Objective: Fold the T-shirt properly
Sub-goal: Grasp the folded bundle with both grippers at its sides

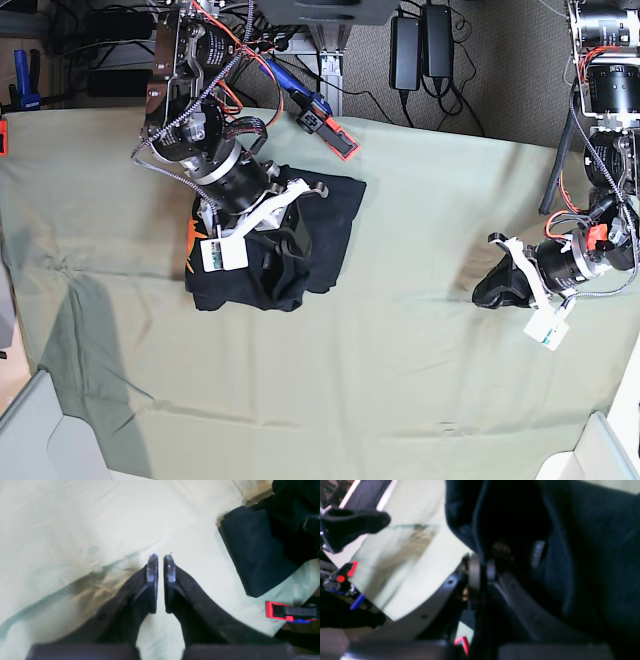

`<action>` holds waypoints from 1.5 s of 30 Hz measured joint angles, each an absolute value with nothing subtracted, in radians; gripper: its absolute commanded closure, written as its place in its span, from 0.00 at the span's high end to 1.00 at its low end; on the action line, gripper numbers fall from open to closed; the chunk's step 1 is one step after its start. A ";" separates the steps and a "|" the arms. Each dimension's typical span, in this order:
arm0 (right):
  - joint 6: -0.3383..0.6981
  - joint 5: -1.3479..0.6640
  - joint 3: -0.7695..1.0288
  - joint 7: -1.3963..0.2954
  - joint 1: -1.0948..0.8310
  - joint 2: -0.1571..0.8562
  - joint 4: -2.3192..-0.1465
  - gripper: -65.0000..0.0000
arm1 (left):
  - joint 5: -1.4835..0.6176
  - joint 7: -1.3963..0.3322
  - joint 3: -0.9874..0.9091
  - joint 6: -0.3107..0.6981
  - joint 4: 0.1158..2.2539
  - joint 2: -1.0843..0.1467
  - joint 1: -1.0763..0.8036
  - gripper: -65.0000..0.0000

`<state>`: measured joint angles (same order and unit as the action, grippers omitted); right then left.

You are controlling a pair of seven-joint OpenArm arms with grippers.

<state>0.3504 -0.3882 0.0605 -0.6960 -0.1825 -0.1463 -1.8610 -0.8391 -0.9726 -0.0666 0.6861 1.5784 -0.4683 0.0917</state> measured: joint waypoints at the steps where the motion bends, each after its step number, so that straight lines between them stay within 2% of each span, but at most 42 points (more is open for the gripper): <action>1: 0.350 -0.388 0.054 -0.696 -0.183 -0.146 -1.850 0.20 | -0.839 -0.973 -0.067 0.686 1.578 -0.468 0.092 0.11; 3: 0.350 -0.417 0.039 -0.697 -0.183 -0.146 -1.838 0.41 | -0.839 -0.973 -0.067 0.686 1.578 -0.468 0.092 0.11; 4: 0.350 -0.434 0.029 -0.697 -0.183 -0.146 -1.837 0.48 | -0.839 -0.973 -0.067 0.686 1.578 -0.468 0.092 0.11; 5: 0.351 -0.448 0.015 -0.696 -0.183 -0.146 -1.837 0.50 | -0.839 -0.972 -0.067 0.686 1.578 -0.468 0.092 0.11; 15: 0.355 -0.482 -0.209 -0.700 -0.183 -0.144 -1.840 0.50 | -0.839 -0.973 -0.067 0.686 1.578 -0.468 0.092 0.12; 21: 0.355 -0.466 -0.226 -0.700 -0.182 -0.144 -1.897 0.50 | -0.839 -0.973 -0.067 0.686 1.578 -0.477 0.092 0.12; 25: 0.355 -0.378 -0.226 -0.682 -0.182 -0.144 -1.951 0.50 | -0.846 -0.982 -0.067 0.686 1.578 -0.488 0.092 0.11; 27: 0.356 -0.283 -0.214 -0.640 -0.156 -0.144 -1.960 0.39 | -0.963 -1.079 -0.066 0.686 1.585 -0.491 0.091 0.10; 30: 0.355 -0.128 -0.158 -0.576 -0.103 -0.143 -1.962 0.00 | -1.003 -1.106 -0.020 0.686 1.671 -0.493 0.062 0.00; 33: 0.356 -0.060 -0.069 -0.580 -0.038 -0.105 -1.961 0.00 | -0.925 -1.085 0.091 0.688 1.765 -0.490 0.030 0.00; 38: 0.355 -0.057 0.130 -0.565 0.101 -0.036 -1.929 0.00 | -0.771 -1.013 0.335 0.689 1.821 -0.474 0.036 0.00; 42: 0.355 -0.066 0.244 -0.574 0.137 -0.009 -1.801 0.00 | -0.633 -0.950 0.520 0.690 1.820 -0.468 0.028 0.00; 45: 0.355 -0.090 0.254 -0.548 0.179 0.034 -1.652 0.00 | -0.569 -0.923 0.588 0.690 1.820 -0.450 0.034 0.00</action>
